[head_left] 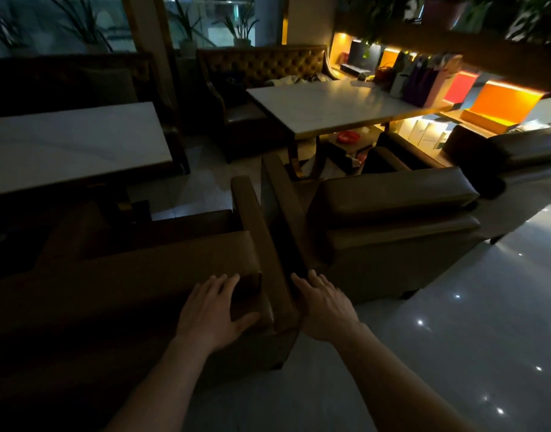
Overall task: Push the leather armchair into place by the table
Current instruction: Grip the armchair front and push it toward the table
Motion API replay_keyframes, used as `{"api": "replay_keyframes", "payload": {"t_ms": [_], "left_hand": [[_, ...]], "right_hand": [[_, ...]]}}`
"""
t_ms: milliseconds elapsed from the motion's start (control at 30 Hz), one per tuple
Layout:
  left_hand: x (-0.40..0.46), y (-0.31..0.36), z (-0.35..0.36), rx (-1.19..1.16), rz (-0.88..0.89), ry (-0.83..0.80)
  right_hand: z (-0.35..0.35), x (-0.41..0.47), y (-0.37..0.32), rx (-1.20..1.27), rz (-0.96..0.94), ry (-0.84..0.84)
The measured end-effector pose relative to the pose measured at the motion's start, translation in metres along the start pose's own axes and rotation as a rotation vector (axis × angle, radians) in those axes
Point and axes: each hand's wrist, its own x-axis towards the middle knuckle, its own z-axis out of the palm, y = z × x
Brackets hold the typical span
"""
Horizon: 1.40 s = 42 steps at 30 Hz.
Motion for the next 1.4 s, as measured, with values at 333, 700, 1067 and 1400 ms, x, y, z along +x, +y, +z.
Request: {"api": "replay_keyframes", "payload": {"t_ms": [333,700,1067,1400], "left_hand": [[0.028,0.152,-0.004,-0.009,0.006,0.048],[0.098,0.251,0.022,-0.023,0.032,0.044],[0.237,0.29,0.075,-0.09,0.003,-0.038],[0.314,0.305,0.123,-0.061,-0.117,-0.093]], "right_hand": [[-0.07,-0.018,0.132,0.003,-0.003,0.072],[-0.1,0.009,0.254,0.008,0.029,0.033],[-0.118,0.1,0.361,-0.009,0.109,-0.046],[-0.094,0.178,0.451,-0.056,0.109,-0.023]]}}
